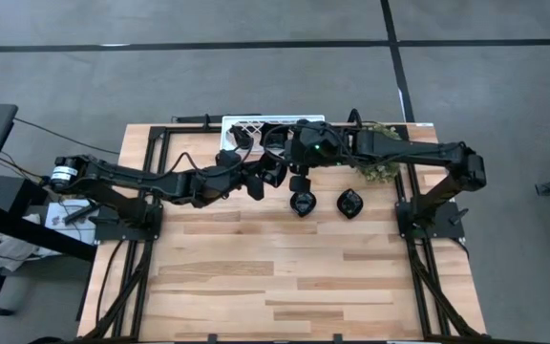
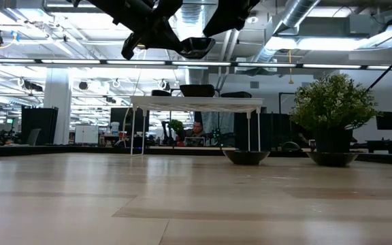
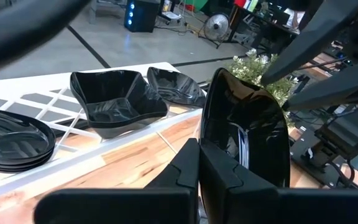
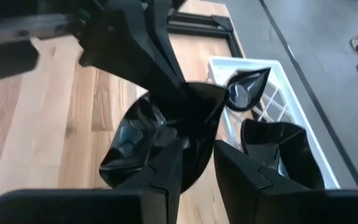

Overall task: Pick & Place Mini shaped plates
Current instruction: Stack the black left leaf shaped plate on top of the leaf shaped plates on the shelf

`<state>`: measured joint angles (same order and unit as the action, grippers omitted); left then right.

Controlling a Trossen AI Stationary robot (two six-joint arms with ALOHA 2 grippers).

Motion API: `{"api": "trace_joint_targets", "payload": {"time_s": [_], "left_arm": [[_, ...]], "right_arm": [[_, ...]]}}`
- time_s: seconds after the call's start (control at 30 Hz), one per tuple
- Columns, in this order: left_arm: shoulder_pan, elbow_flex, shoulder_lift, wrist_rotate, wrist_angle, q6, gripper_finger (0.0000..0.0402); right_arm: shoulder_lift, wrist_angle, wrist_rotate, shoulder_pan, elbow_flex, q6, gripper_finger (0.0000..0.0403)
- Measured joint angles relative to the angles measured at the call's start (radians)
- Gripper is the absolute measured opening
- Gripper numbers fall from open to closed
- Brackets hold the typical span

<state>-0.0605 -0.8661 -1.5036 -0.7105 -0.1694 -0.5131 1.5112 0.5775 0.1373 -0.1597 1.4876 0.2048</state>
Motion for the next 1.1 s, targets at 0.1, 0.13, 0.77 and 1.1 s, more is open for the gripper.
{"api": "trace_joint_targets", "payload": {"time_s": [0.1, 0.13, 0.77, 1.1], "left_arm": [[-0.002, 0.0, 0.0, 0.0, -0.009, 0.0, 0.0003], [-0.004, 0.0, 0.001, 0.0, -0.011, 0.0, 0.0003], [-0.006, 0.0, 0.001, -0.004, -0.024, 0.0, 0.0003], [-0.006, 0.0, 0.001, -0.004, -0.031, 0.0, 0.0003]], "right_arm": [[0.0, 0.006, -0.001, -0.01, -0.009, -0.026, 0.0087], [0.0, 0.008, -0.001, -0.014, -0.013, -0.03, 0.0087], [0.0, 0.014, -0.001, -0.025, -0.019, -0.038, 0.0027], [0.0, 0.014, 0.0, -0.024, -0.019, -0.041, 0.0004]]}}
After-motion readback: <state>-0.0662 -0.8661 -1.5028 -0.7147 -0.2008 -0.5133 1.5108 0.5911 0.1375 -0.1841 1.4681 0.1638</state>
